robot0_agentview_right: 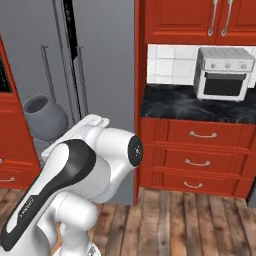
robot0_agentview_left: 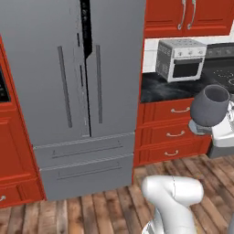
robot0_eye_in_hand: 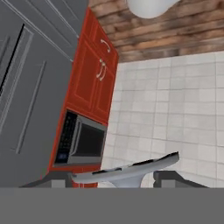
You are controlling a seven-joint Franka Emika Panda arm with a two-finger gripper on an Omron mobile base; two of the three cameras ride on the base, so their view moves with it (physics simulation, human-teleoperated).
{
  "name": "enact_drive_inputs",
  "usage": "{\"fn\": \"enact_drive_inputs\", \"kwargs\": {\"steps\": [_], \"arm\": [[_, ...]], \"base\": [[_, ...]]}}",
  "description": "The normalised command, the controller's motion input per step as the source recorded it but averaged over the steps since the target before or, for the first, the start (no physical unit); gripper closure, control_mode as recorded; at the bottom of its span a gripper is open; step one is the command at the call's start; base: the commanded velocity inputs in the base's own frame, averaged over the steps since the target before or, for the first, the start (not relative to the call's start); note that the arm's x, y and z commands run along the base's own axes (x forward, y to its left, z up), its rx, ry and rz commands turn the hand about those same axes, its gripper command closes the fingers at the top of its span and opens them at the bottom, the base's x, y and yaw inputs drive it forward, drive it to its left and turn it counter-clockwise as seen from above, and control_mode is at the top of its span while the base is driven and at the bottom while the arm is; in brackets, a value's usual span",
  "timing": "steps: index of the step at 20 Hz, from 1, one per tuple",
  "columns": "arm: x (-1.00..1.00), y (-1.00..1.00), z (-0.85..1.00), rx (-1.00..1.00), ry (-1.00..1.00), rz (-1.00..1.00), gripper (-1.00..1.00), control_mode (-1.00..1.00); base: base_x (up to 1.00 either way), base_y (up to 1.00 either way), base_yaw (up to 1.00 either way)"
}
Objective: Retrieve the wine glasses from the counter and place one next to each plate.
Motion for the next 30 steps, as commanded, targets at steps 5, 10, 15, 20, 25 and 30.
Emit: {"fn": "enact_drive_inputs", "kwargs": {"steps": [5, 10, 15, 20, 25, 30], "arm": [[0.0, 0.0, 0.0, 0.0, 0.0, 0.0, 1.0, 1.0], [0.0, 0.0, 0.0, 0.0, 0.0, 0.0, 1.0, 1.0], [0.0, 0.0, 0.0, 0.0, 0.0, 0.0, 1.0, 1.0], [0.0, 0.0, 0.0, 0.0, 0.0, 0.0, 1.0, 1.0], [0.0, 0.0, 0.0, 0.0, 0.0, 0.0, 1.0, 1.0], [0.0, 0.0, 0.0, 0.0, 0.0, 0.0, 1.0, 1.0]], "base": [[-0.98, 1.0, -0.19], [-1.0, 0.91, -0.18], [-1.0, 0.8, -0.16], [-1.0, 0.51, -0.08], [-1.0, -0.05, 0.0], [-1.0, -0.52, 0.0]]}}
